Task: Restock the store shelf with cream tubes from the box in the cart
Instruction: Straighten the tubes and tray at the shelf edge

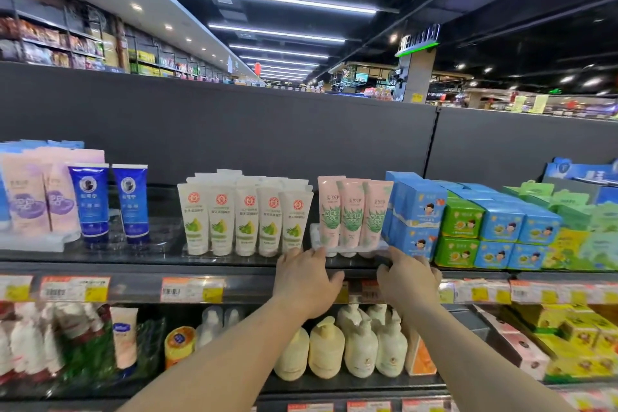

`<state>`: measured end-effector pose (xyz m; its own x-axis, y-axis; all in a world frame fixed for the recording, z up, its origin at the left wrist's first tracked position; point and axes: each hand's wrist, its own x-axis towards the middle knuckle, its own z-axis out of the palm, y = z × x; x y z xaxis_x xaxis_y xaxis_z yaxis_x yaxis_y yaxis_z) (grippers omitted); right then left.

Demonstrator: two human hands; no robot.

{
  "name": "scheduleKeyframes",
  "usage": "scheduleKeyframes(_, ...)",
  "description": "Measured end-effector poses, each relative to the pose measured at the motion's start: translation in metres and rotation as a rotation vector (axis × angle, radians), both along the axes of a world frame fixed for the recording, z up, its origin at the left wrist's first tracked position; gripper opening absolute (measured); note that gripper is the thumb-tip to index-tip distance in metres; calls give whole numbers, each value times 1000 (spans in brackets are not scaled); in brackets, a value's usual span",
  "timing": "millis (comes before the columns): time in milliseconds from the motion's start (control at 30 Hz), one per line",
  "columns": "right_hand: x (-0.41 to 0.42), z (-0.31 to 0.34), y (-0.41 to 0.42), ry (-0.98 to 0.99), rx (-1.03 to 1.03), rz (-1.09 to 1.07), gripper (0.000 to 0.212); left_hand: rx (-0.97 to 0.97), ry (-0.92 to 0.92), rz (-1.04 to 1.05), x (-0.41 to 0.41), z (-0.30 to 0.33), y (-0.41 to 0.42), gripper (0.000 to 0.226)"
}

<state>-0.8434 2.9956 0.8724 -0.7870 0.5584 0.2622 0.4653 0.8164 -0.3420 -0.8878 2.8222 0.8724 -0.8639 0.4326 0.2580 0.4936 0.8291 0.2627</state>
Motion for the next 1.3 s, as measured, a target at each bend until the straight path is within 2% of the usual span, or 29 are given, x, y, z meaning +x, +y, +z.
scheduleKeyframes(300,2,-1,-1,72,-8,-24,32,-26,-17,-14,-2,1,-1,68)
scheduleKeyframes(500,3,-1,-4,88,-41,-33,39,-42,-21,-23,-2,1,-3,70)
scheduleKeyframes(733,10,-2,-16,183,-48,-45,43,60,-3,-5,2,2,-10,64)
scheduleKeyframes(867,11,0,-35,171,-38,19,44,65,25,24,8,2,-21,62)
scheduleKeyframes(1067,18,11,-83,130,-37,132,43,49,72,50,24,9,-64,53)
scheduleKeyframes(1300,43,30,-171,118,-33,282,47,-67,10,140,44,23,-160,63)
